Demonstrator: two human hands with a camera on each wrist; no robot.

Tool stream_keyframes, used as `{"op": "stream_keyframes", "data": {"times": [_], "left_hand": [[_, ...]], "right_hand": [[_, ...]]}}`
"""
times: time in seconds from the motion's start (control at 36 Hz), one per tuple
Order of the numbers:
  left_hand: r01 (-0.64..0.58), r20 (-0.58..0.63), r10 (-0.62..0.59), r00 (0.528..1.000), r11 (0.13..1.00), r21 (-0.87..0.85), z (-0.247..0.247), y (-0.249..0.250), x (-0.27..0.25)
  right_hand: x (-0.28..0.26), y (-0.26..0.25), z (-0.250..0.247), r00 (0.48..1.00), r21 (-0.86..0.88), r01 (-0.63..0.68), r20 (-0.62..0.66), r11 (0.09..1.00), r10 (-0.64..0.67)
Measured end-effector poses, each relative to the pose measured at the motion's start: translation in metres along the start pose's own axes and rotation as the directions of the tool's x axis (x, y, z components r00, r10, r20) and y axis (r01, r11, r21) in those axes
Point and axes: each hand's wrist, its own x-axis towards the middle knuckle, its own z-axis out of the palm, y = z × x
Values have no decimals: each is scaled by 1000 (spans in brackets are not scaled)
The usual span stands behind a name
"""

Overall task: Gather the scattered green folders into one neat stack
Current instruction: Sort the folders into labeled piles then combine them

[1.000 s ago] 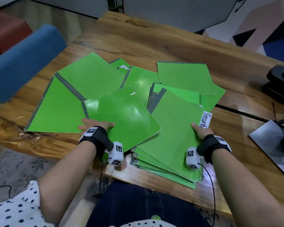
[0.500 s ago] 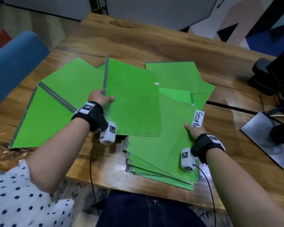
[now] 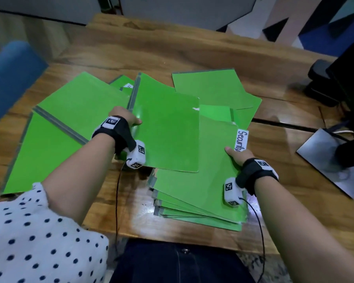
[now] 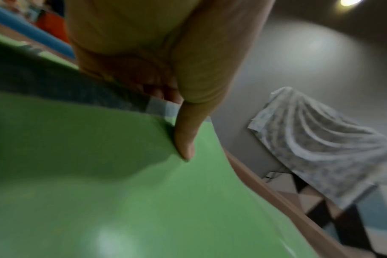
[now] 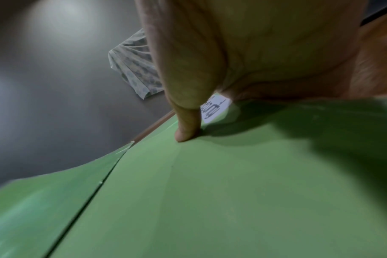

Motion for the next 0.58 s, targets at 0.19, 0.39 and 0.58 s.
{"op": "stream_keyframes", "data": {"times": [0.19, 0.39, 0.58], "left_hand": [[-162, -181, 205, 962, 961, 224, -12, 35, -34], [-319, -332, 442, 833, 875, 365, -50, 59, -71], [-551, -226, 581, 782, 813, 188, -101, 93, -114]], "right_hand": [[-12, -7, -2, 1000, 6, -5, 26, 1000, 5], [-18, -6, -2, 1000, 30, -12, 14, 999, 11], [-19, -7, -6, 999, 69, -9, 35, 998, 7]]}}
